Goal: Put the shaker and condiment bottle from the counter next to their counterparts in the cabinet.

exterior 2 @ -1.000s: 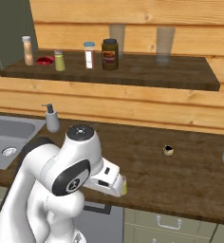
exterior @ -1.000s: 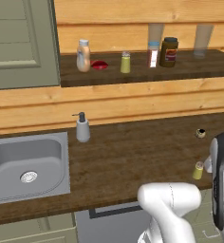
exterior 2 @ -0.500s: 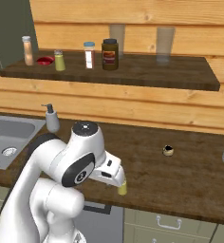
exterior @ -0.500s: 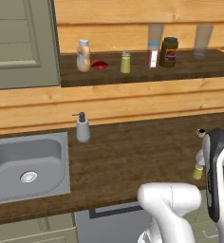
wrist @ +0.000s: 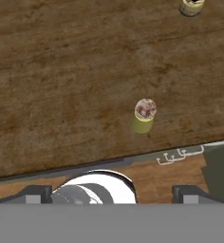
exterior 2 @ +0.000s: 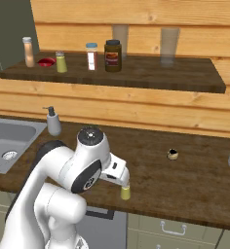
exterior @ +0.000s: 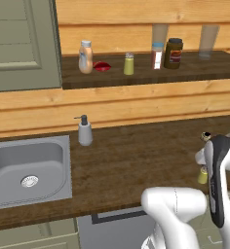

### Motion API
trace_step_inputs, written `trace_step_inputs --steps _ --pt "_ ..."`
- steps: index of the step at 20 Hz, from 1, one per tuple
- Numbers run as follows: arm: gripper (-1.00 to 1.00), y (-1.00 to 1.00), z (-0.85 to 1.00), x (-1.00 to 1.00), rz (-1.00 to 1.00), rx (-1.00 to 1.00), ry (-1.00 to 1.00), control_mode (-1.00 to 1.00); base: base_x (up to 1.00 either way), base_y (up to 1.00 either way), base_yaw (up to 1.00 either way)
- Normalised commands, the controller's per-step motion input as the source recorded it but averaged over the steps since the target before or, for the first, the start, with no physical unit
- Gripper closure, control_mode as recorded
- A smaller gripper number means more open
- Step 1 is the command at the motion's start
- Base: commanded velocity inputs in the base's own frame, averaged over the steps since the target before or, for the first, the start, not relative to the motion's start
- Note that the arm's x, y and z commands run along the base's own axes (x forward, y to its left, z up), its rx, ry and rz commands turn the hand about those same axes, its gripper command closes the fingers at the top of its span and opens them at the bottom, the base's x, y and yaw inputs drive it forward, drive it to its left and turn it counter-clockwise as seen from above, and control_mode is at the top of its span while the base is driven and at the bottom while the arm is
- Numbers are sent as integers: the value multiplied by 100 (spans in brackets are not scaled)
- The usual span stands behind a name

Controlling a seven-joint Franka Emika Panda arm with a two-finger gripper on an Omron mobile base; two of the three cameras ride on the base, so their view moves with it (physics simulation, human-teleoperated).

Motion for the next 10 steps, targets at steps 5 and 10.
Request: trace_step_inputs --steps 5,10 --pt "-100 0 -41 37 0 0 -29 -100 0 0 0" --pt "-100 -4 -20 6 0 0 2 -100 0 0 0"
